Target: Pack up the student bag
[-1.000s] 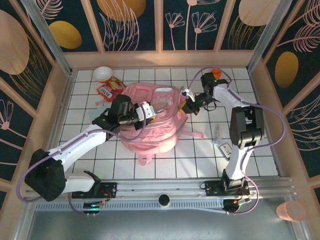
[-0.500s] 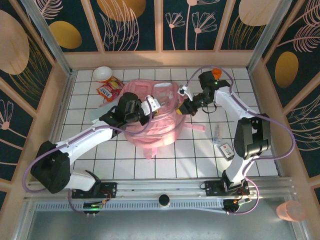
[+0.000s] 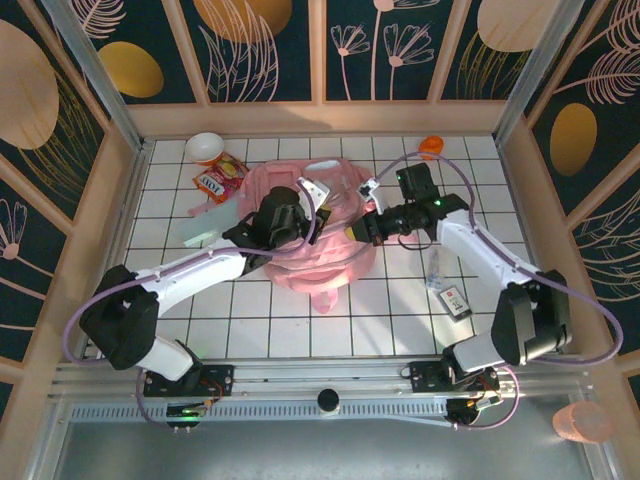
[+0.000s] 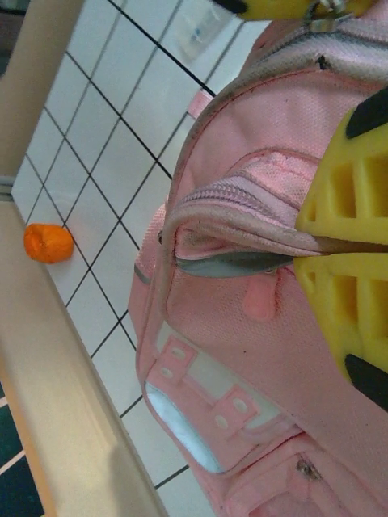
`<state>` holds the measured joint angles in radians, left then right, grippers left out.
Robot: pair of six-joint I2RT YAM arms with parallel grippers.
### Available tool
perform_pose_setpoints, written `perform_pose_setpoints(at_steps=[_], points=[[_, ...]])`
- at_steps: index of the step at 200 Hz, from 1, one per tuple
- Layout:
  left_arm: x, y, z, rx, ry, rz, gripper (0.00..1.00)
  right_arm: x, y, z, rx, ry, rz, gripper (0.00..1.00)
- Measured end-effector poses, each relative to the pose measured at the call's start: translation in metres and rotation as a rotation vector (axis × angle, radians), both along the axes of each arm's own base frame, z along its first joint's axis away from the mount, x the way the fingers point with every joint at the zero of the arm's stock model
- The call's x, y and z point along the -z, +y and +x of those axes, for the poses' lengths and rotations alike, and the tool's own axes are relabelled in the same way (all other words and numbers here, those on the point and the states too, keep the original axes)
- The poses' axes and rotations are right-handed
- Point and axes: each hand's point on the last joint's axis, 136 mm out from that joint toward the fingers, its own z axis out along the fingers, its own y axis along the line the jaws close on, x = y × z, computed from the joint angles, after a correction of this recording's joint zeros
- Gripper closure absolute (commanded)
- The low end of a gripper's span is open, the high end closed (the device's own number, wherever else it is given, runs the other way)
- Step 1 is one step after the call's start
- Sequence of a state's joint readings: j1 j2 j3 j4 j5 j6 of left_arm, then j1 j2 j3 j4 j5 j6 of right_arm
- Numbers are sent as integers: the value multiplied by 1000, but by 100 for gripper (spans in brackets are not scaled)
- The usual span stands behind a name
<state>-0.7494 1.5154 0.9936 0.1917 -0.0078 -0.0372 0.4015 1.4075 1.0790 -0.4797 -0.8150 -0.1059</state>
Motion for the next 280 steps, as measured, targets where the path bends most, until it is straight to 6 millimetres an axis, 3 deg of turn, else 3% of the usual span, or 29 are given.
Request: perform_pose_setpoints(at_steps=[56,143,152,172,197,245,280], points=[[-4,-16,8,-76,36,-113,100,-11,-5,7,299,166,68,100],[-2,-23,13,-101,62,-152,100,-1,18,-6,452,376,103,100],[-2,-23,12,-99,62,-152,100,-1,18,-6,457,380,103,93],[-4,-24,12,-89,48,-152,100,-2,17,-8,461,402,97,67],[-6,-23,12,-72,14,-161,100,-8,7,-18,465,442,101,50],[-4,-21,3,-8,-24,-128,100,-50,-43,-4,612,386,301,41],[-5,-26,-2,59,-40,-127,100,-40,-45,2,648,472,400,37]])
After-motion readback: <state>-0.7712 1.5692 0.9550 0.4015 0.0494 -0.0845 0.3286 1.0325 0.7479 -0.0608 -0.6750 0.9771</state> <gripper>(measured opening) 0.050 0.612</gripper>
